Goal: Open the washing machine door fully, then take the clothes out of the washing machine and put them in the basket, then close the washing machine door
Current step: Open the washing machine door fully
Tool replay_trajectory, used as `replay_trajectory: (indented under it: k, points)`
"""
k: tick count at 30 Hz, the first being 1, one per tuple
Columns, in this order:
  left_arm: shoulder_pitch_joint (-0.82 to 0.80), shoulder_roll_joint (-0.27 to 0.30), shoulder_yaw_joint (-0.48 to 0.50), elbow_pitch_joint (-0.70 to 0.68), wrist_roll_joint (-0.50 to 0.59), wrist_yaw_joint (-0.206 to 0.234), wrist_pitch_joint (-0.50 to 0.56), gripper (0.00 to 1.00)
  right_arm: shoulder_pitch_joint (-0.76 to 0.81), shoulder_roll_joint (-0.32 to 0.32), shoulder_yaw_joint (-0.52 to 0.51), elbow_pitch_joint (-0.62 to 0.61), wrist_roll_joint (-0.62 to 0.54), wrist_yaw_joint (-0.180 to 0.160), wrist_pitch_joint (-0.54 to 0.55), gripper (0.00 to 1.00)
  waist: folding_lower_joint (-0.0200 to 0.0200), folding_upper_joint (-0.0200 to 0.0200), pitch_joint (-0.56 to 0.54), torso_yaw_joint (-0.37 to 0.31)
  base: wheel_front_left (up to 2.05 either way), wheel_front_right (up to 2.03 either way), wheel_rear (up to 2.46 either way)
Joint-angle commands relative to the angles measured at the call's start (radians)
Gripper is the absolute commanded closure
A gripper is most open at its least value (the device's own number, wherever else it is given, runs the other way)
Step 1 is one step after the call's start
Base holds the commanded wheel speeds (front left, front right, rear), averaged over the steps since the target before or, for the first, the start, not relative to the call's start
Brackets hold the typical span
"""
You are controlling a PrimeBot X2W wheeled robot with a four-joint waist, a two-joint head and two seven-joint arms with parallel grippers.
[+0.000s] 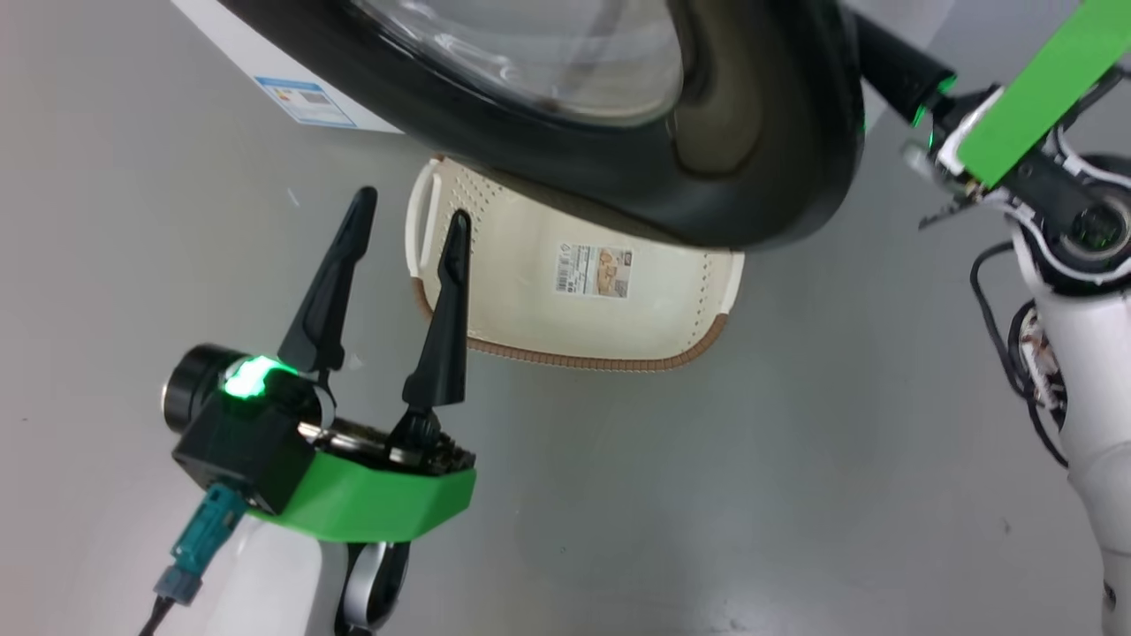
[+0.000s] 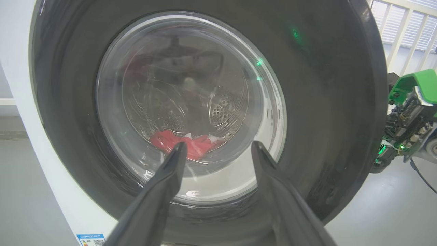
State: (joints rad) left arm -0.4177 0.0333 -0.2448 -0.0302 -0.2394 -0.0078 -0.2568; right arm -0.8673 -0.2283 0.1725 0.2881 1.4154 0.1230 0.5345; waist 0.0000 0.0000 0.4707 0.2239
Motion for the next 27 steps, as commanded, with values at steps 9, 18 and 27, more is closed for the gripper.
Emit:
replay_trajectory:
  k: [9,18,27]
  points:
    - [0.059,0.017,0.038,-0.029,-0.009,0.015,-0.005,0.0,0.127,0.019,-0.005,-0.096,-0.004,0.008,0.028,1.0,0.0,0.0,-0.083,0.054,0.0,0.0,0.0]
    - [0.095,0.017,0.047,-0.024,-0.005,0.014,-0.005,0.0,0.248,0.033,-0.023,-0.161,0.001,0.008,0.067,1.0,0.0,0.0,-0.151,0.083,0.0,0.0,0.0]
    - [0.136,0.017,0.05,-0.018,-0.005,0.011,-0.005,0.0,0.387,0.07,-0.036,-0.204,0.009,0.008,0.115,1.0,0.0,0.0,-0.22,0.109,0.0,0.0,0.0]
